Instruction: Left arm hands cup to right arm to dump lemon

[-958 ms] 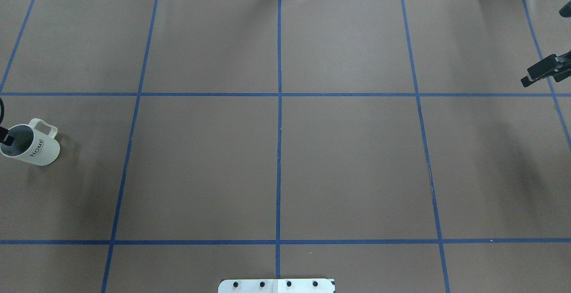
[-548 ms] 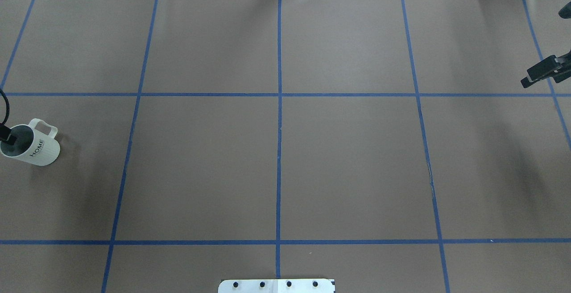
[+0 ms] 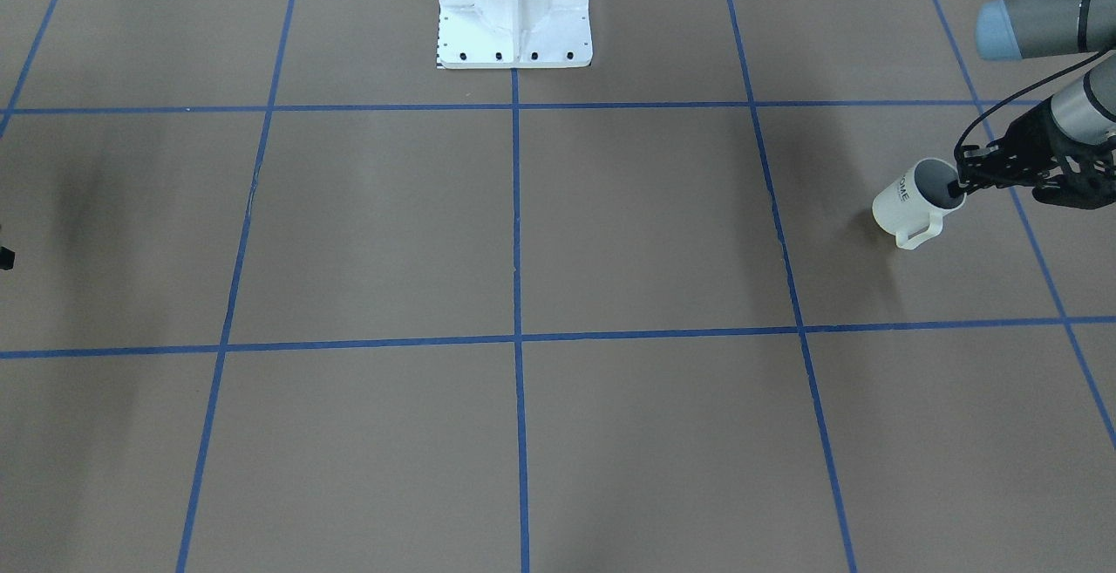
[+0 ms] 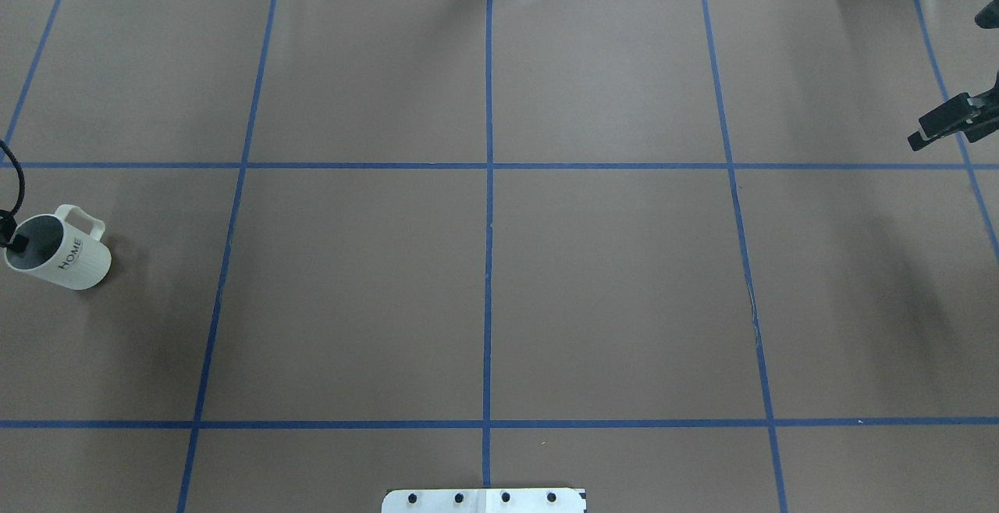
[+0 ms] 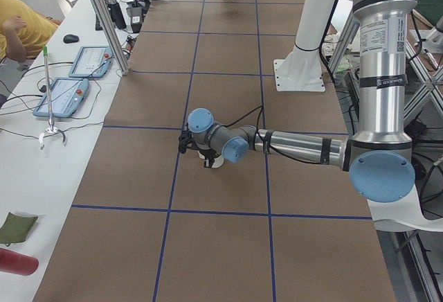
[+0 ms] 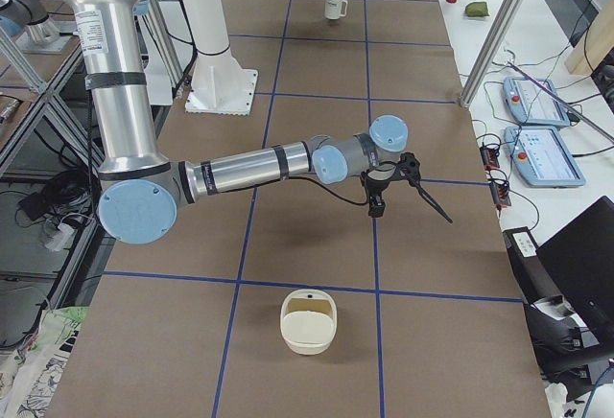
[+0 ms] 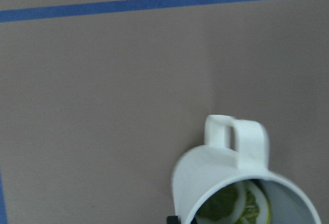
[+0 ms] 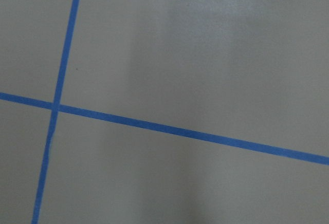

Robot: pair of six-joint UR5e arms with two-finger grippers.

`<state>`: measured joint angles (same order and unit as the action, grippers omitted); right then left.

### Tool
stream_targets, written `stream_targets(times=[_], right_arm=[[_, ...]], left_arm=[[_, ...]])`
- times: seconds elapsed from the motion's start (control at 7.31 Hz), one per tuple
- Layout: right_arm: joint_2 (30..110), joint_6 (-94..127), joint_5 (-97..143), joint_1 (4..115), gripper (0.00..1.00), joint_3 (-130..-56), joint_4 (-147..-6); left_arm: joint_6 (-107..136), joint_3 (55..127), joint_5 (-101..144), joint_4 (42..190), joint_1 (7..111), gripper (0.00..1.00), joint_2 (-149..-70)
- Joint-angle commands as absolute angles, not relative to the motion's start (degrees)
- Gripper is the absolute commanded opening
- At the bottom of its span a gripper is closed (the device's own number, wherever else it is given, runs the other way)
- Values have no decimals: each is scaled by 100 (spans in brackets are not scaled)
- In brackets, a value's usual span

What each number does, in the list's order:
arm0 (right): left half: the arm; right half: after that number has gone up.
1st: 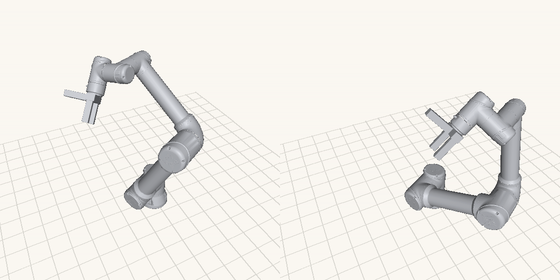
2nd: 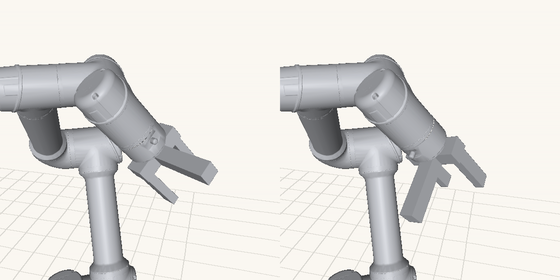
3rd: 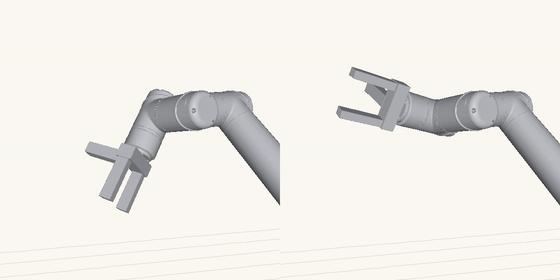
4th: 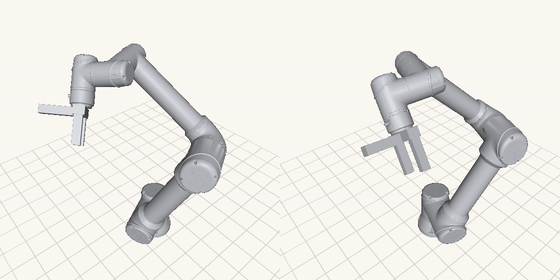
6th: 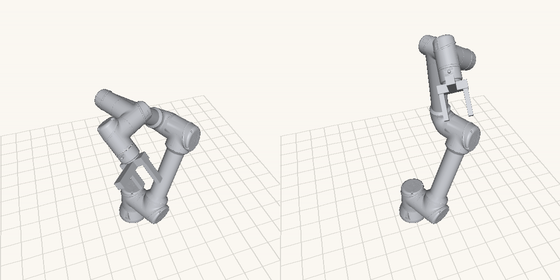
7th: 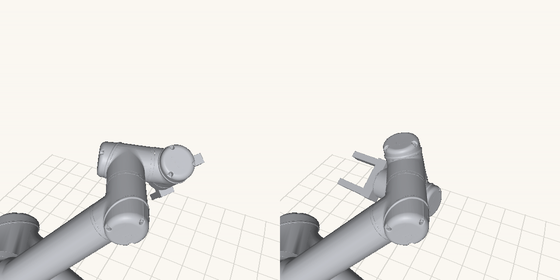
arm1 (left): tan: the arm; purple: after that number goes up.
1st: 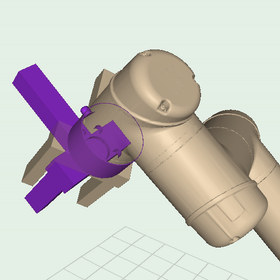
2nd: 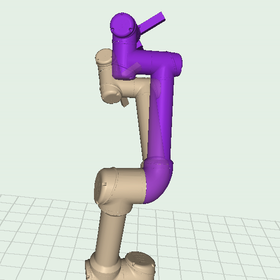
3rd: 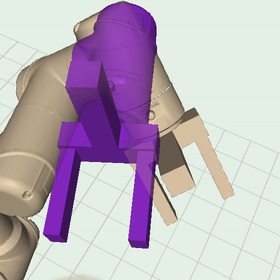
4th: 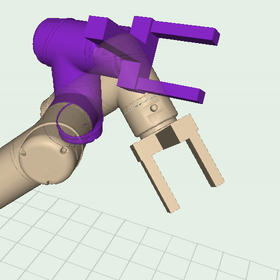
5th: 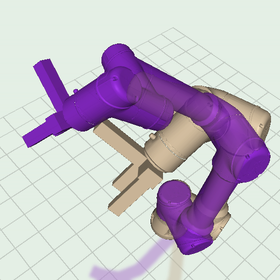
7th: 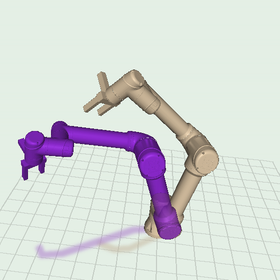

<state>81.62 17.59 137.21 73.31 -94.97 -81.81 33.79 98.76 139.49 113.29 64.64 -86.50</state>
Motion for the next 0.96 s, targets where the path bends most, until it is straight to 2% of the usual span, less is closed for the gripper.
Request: stream_targets(times=[0.0, 0.27, 0.55, 0.82], right_arm=[[8086, 3033, 13790, 6990, 100, -9528, -7197], [8060, 5071, 13598, 6445, 100, -9483, -5589], [7666, 6865, 12775, 5795, 100, -9545, -4514], [7358, 7988, 12308, 5319, 100, -9658, -4115]], left_arm=[[4215, 10116, 14394, 11242, 6469, 0, -9076], [5634, 10177, 14449, 10725, 6460, 0, -10024], [7444, 10178, 14449, 10600, 6015, 0, -10955], [8443, 10160, 14362, 10154, 5591, 0, -11826]])
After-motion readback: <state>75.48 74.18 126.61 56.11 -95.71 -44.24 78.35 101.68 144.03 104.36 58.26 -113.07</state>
